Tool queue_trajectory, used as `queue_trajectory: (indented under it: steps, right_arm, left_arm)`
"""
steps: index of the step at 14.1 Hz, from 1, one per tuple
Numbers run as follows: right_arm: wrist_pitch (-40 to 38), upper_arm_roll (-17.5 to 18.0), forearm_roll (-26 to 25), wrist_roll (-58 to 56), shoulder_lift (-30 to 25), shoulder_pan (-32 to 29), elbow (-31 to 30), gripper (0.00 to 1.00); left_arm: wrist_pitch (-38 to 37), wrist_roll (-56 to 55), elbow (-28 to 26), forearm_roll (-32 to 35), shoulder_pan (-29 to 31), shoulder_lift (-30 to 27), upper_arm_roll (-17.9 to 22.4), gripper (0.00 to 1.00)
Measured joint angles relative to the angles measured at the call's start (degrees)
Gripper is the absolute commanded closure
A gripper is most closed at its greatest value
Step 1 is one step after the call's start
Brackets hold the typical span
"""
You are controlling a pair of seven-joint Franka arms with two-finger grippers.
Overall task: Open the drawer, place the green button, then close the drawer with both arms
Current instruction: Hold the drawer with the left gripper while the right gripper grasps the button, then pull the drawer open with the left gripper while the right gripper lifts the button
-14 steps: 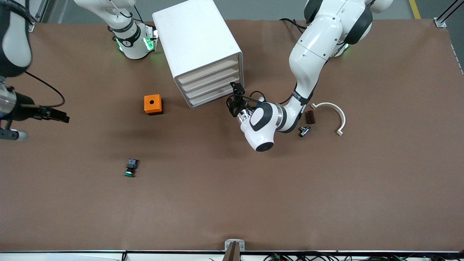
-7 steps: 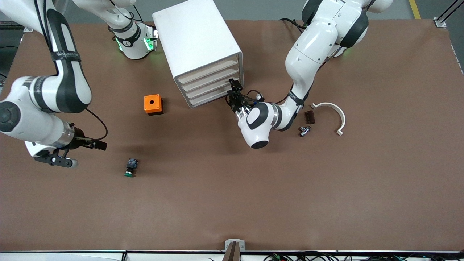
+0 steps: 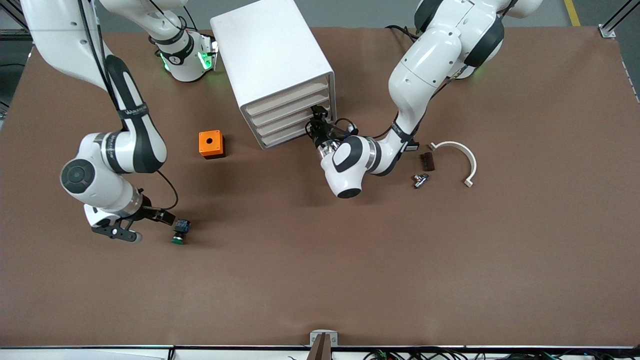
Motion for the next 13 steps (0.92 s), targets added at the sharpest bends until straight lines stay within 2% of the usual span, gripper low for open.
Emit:
queue_trajectory:
  steps: [4, 7, 12, 13]
  right_arm:
    - [3.9, 0.1, 3.8, 1.2, 5.0, 0.4, 0.8, 0.00]
    - [3.9, 0.1, 7.5, 1.2, 6.1, 1.0, 2.0, 0.00]
    - [3.7, 0.1, 8.2, 1.3, 6.6, 2.1, 2.2, 0.00]
    - [3.6, 0.1, 8.2, 1.3, 6.6, 2.3, 2.2, 0.05]
  left_arm:
    - [0.0, 0.0, 0.0, 0.0, 0.2, 0.3, 0.1, 0.82]
    - [0.1, 0.0, 0.0, 0.0, 1.1, 0.3, 0.2, 0.82]
    - [0.2, -0.1, 0.0, -0.3, 4.3, 0.3, 0.2, 0.82]
    - [0.2, -0.2, 0.0, -0.3, 5.2, 0.3, 0.2, 0.82]
